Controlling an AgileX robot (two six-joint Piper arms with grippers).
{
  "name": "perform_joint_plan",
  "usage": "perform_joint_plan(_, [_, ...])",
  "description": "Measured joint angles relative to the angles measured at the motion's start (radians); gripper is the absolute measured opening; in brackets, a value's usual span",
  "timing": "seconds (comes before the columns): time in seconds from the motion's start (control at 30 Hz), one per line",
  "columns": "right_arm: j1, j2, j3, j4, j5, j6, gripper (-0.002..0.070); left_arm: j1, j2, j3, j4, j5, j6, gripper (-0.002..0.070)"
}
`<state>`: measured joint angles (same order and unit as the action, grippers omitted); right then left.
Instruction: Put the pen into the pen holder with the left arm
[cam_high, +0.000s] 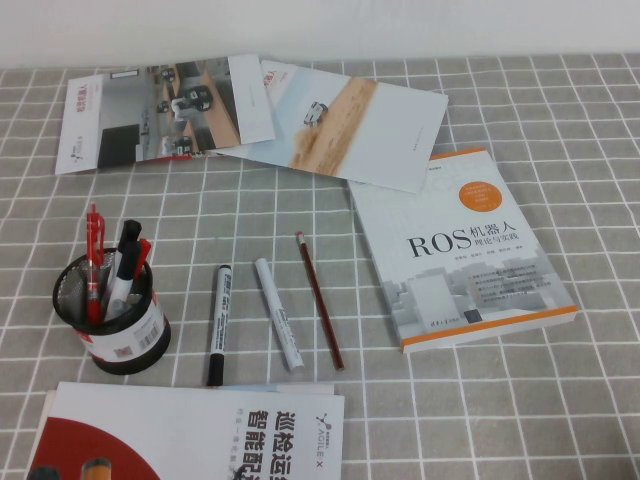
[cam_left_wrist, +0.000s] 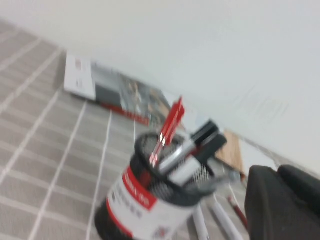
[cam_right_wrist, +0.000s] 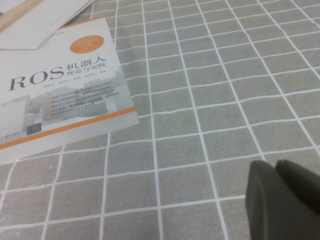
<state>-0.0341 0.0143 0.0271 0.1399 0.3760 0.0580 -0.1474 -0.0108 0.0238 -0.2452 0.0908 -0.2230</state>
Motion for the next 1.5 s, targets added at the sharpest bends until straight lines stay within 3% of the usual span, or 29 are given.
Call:
perform_joint_plan(0.27, [0.000,0.000,0.000,0.000,0.000,0.000,-0.0015,0.002,0.251,-0.270,-0.007,0.318,-0.008,0.0000])
perform_joint_plan(0.53, [0.000,0.000,0.000,0.000,0.000,0.000,-0.0015,0.002,0.635,-0.618,-0.007,0.622,0.202,0.0000])
perform_joint_plan(0.77, [0.000,0.000,0.000,0.000,0.000,0.000,-0.0015,-0.003,0.978,-0.835,-0.029,0.749,0.329,0.0000])
perform_joint_plan(0.97, [0.000,0.000,0.000,0.000,0.000,0.000,-0.0015,-0.131,1.194,-0.950,-0.032,0.772,0.345,0.0000])
perform_joint_plan(1.2, [0.000,0.000,0.000,0.000,0.000,0.000,-0.0015,-0.303,1.413,-1.080,0.089,0.829,0.215,0.0000])
perform_joint_plan(1.5, [0.000,0.000,0.000,0.000,0.000,0.000,-0.0015,-0.396,1.627,-1.235,0.136,0.904,0.169,0.0000])
